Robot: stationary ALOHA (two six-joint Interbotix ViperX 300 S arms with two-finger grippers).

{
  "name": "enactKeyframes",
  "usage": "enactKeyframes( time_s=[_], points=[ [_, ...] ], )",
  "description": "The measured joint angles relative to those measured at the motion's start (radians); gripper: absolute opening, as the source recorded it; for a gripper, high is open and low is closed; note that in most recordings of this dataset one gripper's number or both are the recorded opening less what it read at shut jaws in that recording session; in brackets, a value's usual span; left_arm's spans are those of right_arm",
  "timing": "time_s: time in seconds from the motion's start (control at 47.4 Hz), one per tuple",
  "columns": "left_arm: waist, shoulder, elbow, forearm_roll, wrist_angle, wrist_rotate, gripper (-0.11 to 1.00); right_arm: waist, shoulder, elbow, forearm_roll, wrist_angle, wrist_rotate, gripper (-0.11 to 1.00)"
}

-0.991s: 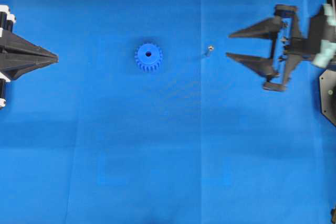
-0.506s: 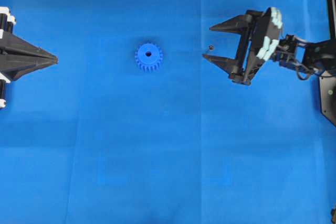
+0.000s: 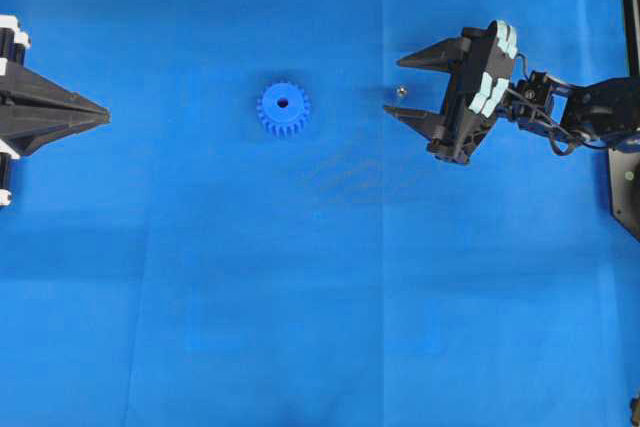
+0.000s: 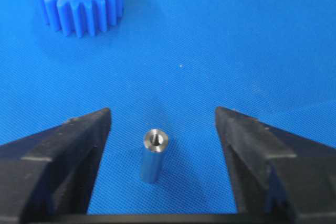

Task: Insert the shaft placed at a random location into the center hole of the small gear at another random location.
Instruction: 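Move the open right gripper left over the small metal shaft, then close the right gripper on the metal shaft and lift it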

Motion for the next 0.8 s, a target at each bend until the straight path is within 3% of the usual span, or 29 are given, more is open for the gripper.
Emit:
enactKeyframes(
  time_s=[0.169, 0.253, 0.801],
  points=[
    [0.000, -0.002, 0.000, 0.002, 0.000, 0.000, 0.00, 0.008, 0.000, 0.005, -0.002, 0.000, 0.000, 0.17],
    [0.000, -0.003, 0.000, 0.002, 0.000, 0.000, 0.00, 0.009, 0.000, 0.005, -0.006, -0.002, 0.000, 0.04],
    [0.000, -0.008, 0.000, 0.000, 0.009, -0.002, 0.00, 0.011, -0.048, 0.005, -0.008, 0.021, 0.002, 0.02]
  ],
)
